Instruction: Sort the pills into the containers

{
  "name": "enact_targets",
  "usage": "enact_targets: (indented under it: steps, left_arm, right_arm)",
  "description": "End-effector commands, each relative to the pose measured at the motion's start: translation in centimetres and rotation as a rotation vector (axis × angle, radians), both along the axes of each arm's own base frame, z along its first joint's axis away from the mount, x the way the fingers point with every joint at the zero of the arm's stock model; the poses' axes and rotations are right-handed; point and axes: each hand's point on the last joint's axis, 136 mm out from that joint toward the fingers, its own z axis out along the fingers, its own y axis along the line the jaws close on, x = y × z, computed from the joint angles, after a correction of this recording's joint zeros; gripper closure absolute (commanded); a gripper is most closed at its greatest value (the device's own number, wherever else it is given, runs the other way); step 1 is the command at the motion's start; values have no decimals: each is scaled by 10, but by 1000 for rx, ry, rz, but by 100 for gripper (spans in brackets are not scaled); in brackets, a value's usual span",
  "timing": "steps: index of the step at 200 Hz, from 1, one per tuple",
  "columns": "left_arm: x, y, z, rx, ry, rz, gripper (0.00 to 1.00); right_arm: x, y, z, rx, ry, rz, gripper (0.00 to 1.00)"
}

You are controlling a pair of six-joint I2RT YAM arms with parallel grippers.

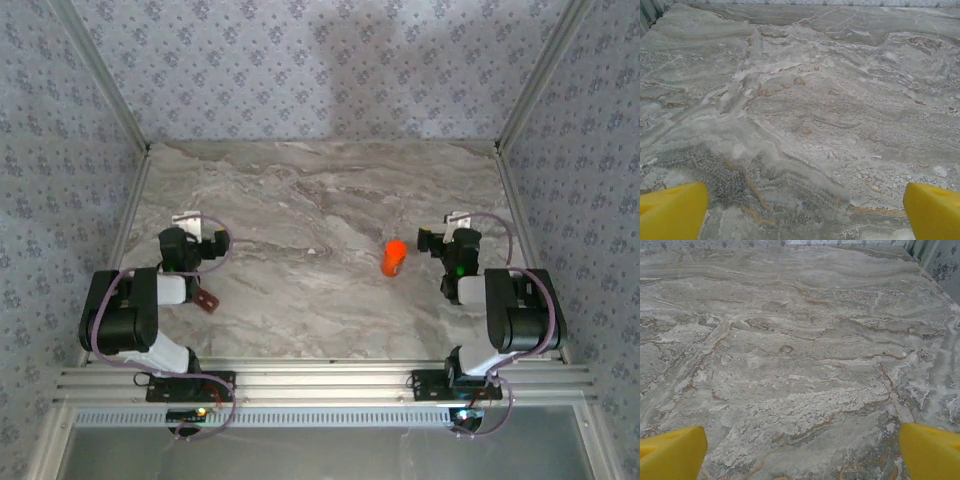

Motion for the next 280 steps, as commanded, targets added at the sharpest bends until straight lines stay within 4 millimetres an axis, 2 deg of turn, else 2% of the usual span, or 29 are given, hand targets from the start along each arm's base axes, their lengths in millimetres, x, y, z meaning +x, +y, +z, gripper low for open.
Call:
enact_targets:
  steps: [1,60,206,221,240,262,280]
  left_arm:
    - [7,3,8,-9,-19,10,0]
    - [7,10,7,-7,-10,54,0]
    - [7,9,8,2,-11,59,0]
    - [10,14,15,2,0,85,0]
    - [12,19,31,1,44,116,0]
    - [12,27,52,-21,66,170,0]
    - [8,29,67,-99,108,229,0]
  right_arm:
    - [5,0,6,-14,-16,8,0]
    - [5,-1,6,-13,-15,6,0]
    - [4,-4,8,7,-22,2,0]
    - [2,-12,18,12,-40,-42,0]
    - [-3,-16,34,2,-52,-74,0]
    - [-11,-31,53,2,-52,-169,0]
    - [-17,-41,74,143,-40,-255,0]
